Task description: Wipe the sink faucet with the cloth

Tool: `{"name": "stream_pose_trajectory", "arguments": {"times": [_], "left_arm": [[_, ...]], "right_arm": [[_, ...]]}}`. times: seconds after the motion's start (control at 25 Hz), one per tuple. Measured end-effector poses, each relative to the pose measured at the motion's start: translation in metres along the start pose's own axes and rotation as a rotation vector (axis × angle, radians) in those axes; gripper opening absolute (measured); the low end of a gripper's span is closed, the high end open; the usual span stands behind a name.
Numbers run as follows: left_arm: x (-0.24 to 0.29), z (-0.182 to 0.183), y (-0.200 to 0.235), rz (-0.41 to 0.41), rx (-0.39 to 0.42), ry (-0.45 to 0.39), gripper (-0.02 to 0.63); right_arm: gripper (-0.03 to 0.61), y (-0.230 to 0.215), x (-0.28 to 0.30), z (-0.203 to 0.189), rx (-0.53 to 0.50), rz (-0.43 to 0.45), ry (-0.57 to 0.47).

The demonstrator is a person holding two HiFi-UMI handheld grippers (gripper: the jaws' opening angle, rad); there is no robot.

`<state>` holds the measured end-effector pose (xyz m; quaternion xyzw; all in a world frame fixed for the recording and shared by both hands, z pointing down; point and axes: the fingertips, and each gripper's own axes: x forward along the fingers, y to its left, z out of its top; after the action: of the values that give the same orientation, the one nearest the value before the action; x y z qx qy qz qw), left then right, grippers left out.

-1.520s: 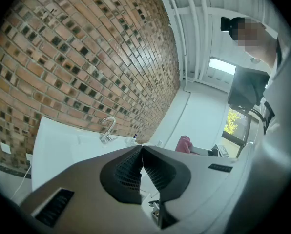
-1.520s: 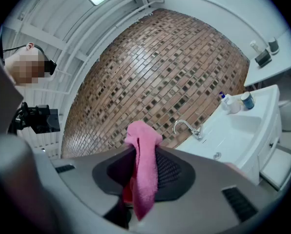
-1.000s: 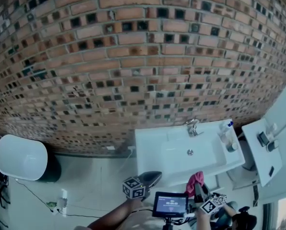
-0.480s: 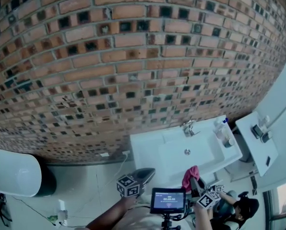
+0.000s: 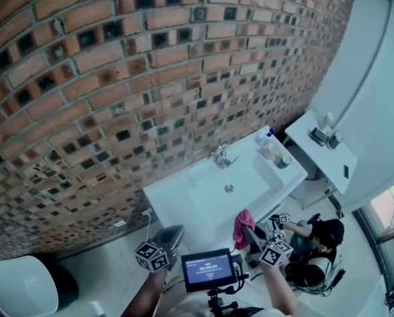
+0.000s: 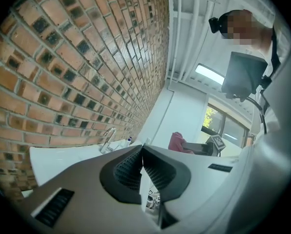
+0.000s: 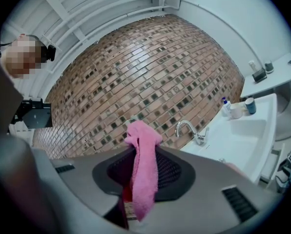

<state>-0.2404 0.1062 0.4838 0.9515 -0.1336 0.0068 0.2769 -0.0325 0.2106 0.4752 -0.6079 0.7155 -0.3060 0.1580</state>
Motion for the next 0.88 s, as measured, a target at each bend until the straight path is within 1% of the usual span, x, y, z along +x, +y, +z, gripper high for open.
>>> {"name": "stream_pose_trajectory", "arguments": {"times": [0.12,0.24,0.4,0.52,0.72,0.88], "left_arm": [[0.002,0.000,0.001,-0.012,-0.008,-0.003,-0.012],[0.001,-0.004,0.006,-0.015,-0.007,0.012,-0.012],[0.003,-0.011,0.012,-0.013,-0.027,0.025,-0.012],[0.015,-0.007,0.015,-0.024,-0.015,0.027,-0.012],[0.026,-0.013,0.011,-0.011,-0.013,0.044,-0.014],[0.045,-0.011,0.020,-0.003,-0.001,0.067,-0.014]], "right_arm": [[0.115,-0.008,-0.005,-0.003,-0.021,-0.034,0.025],[0.115,-0.013,-0.003,-0.005,-0.011,-0.057,0.028],[0.115,-0.023,-0.005,-0.011,-0.010,-0.097,0.063],[0.115,-0.031,0.003,-0.004,-0.018,-0.095,0.063],[0.115,-0.053,0.007,-0.016,0.017,-0.124,0.105],[0.115,-0.070,0.031,-0.009,0.044,-0.099,0.113]]}}
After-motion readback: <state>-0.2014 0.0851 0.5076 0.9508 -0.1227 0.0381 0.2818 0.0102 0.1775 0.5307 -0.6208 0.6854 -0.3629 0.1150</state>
